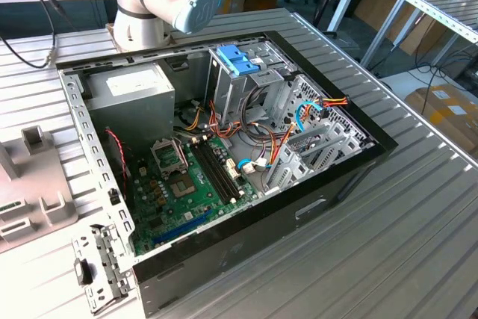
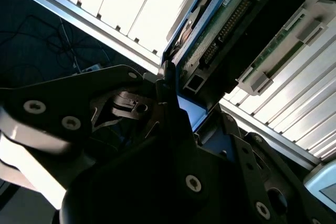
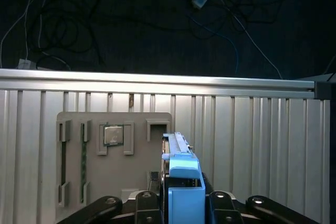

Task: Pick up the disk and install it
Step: 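Pick up the disk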

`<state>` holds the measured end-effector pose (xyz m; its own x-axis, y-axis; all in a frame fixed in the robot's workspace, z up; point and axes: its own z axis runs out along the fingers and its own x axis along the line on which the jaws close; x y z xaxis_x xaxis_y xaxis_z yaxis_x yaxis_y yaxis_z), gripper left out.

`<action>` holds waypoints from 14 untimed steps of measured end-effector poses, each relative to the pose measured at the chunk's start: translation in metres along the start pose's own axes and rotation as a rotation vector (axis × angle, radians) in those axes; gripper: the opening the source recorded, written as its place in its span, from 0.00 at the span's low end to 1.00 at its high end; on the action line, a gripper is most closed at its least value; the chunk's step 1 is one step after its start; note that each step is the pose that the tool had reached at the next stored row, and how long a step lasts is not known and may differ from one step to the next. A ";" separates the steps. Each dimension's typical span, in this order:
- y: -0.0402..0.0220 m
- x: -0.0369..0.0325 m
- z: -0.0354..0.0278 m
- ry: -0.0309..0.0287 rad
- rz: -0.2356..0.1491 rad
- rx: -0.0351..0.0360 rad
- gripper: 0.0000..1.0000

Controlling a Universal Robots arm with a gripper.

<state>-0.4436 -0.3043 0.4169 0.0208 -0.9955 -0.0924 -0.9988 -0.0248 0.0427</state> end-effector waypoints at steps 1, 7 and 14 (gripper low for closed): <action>0.0001 -0.0001 -0.0013 0.0000 0.000 -0.0002 0.37; 0.0005 -0.0011 -0.0122 -0.0009 0.000 -0.0001 0.37; 0.0010 -0.0021 -0.0223 -0.0015 0.000 -0.0001 0.37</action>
<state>-0.4436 -0.3043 0.4393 0.0207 -0.9954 -0.0939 -0.9988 -0.0248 0.0427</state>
